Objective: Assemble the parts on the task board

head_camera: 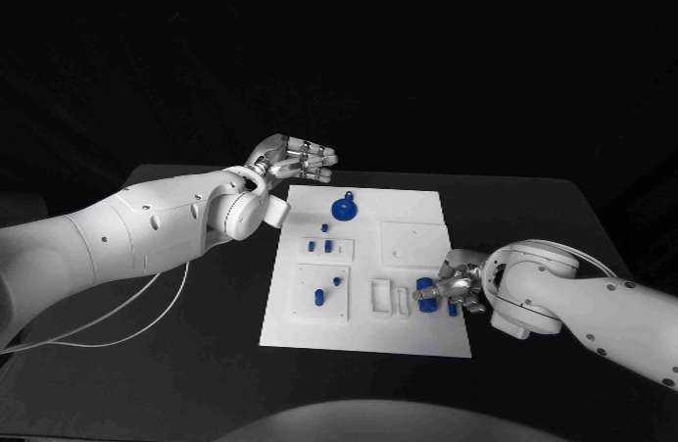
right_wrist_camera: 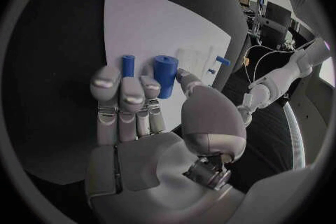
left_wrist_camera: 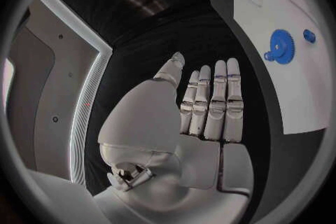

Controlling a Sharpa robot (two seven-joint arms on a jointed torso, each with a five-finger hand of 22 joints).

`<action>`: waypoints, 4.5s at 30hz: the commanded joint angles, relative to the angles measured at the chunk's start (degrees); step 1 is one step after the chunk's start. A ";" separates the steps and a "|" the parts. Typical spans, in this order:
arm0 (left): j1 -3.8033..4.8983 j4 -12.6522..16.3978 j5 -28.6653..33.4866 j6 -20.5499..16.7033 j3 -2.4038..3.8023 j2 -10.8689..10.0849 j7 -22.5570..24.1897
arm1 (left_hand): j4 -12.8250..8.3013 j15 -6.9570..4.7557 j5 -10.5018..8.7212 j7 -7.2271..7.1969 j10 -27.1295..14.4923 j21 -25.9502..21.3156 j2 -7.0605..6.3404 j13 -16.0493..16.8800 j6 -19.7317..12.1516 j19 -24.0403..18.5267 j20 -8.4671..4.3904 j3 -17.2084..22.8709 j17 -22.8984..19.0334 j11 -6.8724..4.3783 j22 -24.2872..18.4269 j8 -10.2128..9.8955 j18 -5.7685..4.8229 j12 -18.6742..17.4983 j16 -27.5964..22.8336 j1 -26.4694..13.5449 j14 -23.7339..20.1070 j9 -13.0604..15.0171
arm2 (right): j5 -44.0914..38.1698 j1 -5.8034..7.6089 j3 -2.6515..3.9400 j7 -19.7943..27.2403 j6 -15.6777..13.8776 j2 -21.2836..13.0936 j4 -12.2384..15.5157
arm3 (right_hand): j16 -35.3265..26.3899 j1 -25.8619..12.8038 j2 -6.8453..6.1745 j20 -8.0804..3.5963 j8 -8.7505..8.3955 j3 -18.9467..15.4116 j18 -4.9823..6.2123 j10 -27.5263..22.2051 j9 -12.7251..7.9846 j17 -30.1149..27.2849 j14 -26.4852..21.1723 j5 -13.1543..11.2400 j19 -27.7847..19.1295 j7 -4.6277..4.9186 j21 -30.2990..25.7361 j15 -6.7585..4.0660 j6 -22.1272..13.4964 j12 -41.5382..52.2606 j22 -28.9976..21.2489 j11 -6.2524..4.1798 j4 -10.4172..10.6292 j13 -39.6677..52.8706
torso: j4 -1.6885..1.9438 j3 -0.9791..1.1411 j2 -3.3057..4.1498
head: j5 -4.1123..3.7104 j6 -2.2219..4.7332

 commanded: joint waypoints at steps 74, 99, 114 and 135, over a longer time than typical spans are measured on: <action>0.02 0.06 0.00 2.21 -0.12 -0.04 -0.35 | 0.39 0.27 -0.25 0.12 -0.59 -0.08 0.40 0.06 -0.21 0.36 0.00 -0.65 0.04 -0.02 -1.14 -0.17 -0.08 0.03 0.05 -0.29 0.02 -0.02 | 7.74 2.79 -2.94 -0.42 -1.18 7.66 -0.54 | -0.16 -2.39 0.20 0.11 -0.27 0.98 -0.26 -0.10 -11.12 0.06 -0.04 -15.65 3.37 0.25 -0.53 -0.03 0.53 -0.79 4.19 0.19 -7.61 -0.87 | -0.08 -0.04 0.06 | 0.75 -0.49; 0.02 0.02 -0.09 2.30 -0.14 -0.24 -0.51 | 0.40 0.28 -0.25 0.12 -0.60 -0.08 0.40 0.06 -0.22 0.36 0.01 -0.65 0.04 -0.02 -1.17 -0.17 -0.08 0.03 0.05 -0.29 0.01 -0.02 | 9.68 2.72 -3.09 0.35 -3.07 6.11 2.22 | -0.56 -0.91 -5.72 -0.21 -0.18 -2.90 -0.42 0.31 -11.53 0.74 0.09 -21.75 3.43 0.15 -0.49 -0.24 1.14 -1.75 4.25 0.09 8.08 -1.47 | -0.13 0.02 0.06 | 0.79 -0.43; 0.01 0.03 -0.16 2.27 -0.16 -0.37 -0.56 | 0.40 0.28 -0.25 0.12 -0.60 -0.08 0.40 0.06 -0.22 0.36 0.01 -0.65 0.04 -0.02 -1.17 -0.17 -0.08 0.03 0.05 -0.29 0.01 -0.02 | 10.07 2.71 -2.69 1.88 -1.48 2.76 4.96 | -0.45 3.16 -6.04 -0.23 -0.02 -3.36 -0.50 0.49 -7.43 0.89 0.18 -21.52 3.44 -0.47 0.00 -0.36 3.18 -0.95 4.29 -0.21 4.03 -0.93 | -0.12 0.02 0.08 | 0.79 -0.33; 0.01 -0.03 -0.20 2.36 -0.21 -0.31 -0.73 | 0.53 0.31 -0.28 0.12 -0.62 0.07 0.47 0.07 -0.25 0.26 0.05 -0.70 0.04 -0.02 -1.70 -0.17 -0.10 0.03 0.05 -0.22 -0.12 -0.02 | 8.14 2.71 -2.59 0.73 -3.02 4.03 3.41 | -0.21 -1.15 -0.44 -0.68 -0.20 3.49 -0.78 0.55 1.27 0.42 0.11 -9.65 3.45 -1.71 0.22 -0.86 3.46 0.05 4.12 -0.97 -5.60 -0.47 | -0.01 -0.07 0.08 | 0.65 -0.54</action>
